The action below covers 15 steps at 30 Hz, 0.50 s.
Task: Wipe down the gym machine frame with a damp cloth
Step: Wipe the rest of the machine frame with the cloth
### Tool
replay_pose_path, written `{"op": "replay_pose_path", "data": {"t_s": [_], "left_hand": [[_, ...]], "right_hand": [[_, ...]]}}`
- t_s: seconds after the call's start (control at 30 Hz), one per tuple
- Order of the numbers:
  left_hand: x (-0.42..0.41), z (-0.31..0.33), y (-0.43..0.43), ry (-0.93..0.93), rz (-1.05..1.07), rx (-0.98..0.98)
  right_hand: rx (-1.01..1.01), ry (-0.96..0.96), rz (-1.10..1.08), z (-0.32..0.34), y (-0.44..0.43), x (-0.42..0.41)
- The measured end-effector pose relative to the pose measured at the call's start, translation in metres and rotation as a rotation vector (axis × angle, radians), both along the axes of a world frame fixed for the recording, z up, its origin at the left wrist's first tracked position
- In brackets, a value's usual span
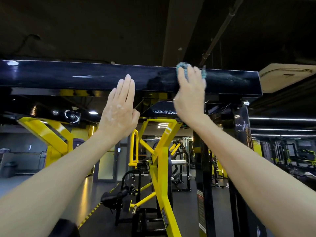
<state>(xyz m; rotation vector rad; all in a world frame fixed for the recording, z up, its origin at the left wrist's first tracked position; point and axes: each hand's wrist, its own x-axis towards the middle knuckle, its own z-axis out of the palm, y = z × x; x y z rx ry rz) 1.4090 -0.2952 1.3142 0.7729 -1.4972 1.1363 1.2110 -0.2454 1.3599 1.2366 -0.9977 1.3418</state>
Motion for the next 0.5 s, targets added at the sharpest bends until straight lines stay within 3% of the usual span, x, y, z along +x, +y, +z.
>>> {"op": "replay_pose_path", "data": {"t_s": [0.17,0.3,0.5], "left_hand": [[0.000,0.001,-0.001,0.001,0.009,-0.028],[0.000,0.001,0.001,0.013,0.005,-0.011],[-0.002,0.000,0.004,0.014,0.020,0.014]], "right_hand": [[0.096,0.203,0.064,-0.003,-0.007,0.070],[0.133,0.331,0.032,0.005,-0.004,0.050],[0.065,0.106,0.000,0.005,0.017,-0.052]]}}
